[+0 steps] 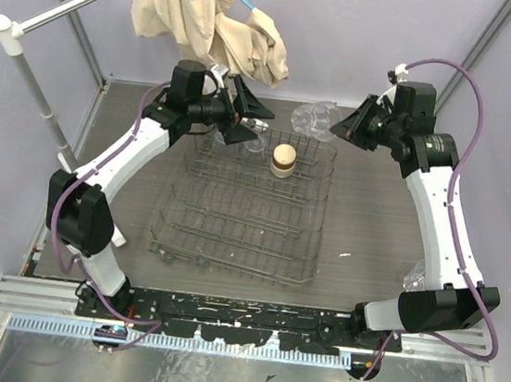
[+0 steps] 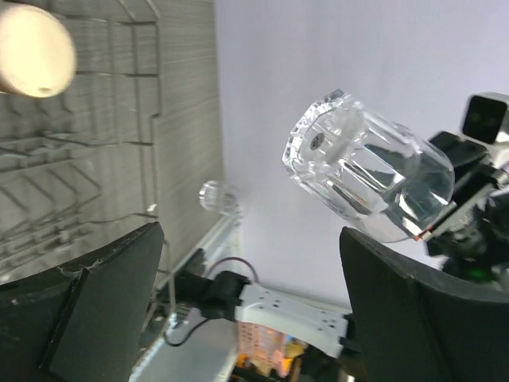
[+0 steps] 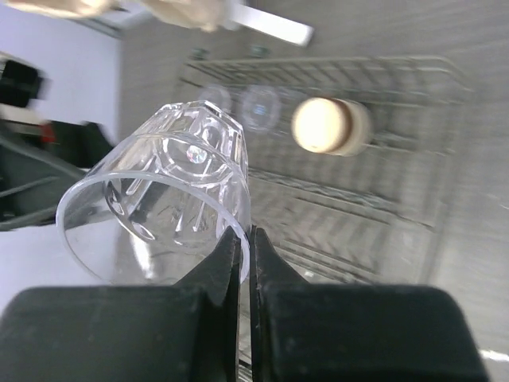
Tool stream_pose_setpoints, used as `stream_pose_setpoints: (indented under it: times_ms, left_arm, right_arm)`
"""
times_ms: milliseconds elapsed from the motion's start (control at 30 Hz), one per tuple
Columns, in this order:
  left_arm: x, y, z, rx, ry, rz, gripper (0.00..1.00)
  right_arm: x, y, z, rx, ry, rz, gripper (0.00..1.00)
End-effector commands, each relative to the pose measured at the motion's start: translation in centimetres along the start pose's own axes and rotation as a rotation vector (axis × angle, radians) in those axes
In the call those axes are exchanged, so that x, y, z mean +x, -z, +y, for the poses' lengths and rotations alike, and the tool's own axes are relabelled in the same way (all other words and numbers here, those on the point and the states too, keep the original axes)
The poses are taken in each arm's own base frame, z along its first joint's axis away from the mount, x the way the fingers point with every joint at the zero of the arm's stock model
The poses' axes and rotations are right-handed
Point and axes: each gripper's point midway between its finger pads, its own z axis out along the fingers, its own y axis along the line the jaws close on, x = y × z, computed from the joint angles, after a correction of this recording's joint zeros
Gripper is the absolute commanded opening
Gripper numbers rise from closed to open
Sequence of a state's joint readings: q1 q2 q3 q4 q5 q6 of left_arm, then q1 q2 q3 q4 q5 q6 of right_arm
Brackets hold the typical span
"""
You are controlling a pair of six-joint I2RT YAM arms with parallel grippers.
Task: Load the cups into the dish rack
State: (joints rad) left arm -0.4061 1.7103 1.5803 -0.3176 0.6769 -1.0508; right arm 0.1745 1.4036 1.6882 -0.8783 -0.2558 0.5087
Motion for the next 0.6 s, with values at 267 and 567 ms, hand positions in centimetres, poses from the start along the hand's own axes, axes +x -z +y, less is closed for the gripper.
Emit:
stream_pose_setpoints:
  times_ms: [267,567]
  left_arm:
    - [-2.4,2.0,-7.8,0.478,0.282,-0.064,0.99]
    - [-3.6,2.4,-9.3,0.550,0.324,-0.086,0.98]
  right_arm:
    - [-4.3,1.8,10.7,-0.656,-0.212,-0.107,0.00]
    - [-4.5,1.2,10.9,-0.671,-0.227,-0.097,0.00]
